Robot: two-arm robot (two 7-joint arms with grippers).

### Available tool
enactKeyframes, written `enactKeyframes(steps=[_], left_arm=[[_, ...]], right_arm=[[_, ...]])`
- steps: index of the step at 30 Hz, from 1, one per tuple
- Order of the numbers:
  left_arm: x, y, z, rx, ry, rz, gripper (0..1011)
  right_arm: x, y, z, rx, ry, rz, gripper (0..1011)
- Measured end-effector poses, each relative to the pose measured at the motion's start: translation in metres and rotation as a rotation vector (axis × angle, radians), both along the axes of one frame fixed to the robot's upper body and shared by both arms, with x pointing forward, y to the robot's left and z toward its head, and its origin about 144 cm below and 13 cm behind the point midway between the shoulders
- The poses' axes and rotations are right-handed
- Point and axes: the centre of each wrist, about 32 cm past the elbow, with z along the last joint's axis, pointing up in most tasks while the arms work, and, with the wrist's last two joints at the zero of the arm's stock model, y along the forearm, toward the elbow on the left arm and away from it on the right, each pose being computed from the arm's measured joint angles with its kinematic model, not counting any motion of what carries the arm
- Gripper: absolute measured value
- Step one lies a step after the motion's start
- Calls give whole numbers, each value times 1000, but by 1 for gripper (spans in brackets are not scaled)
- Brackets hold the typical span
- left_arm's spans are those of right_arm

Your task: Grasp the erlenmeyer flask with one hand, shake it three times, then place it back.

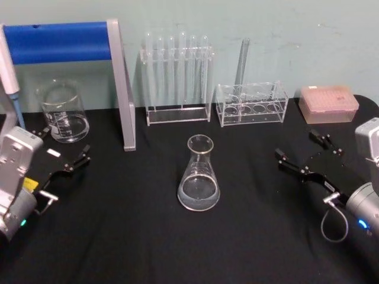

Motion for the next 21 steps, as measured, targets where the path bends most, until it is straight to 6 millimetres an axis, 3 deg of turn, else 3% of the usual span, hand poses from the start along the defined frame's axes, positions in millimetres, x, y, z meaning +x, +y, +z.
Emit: enactKeyframes(steps=[10,21], left_arm=[[0,0,0,0,0,0,1001],[0,0,0,0,0,0,1001]], right_arm=[[-7,4,0,81,48,85,1000],[-7,27,-6,95,76,203,1000]])
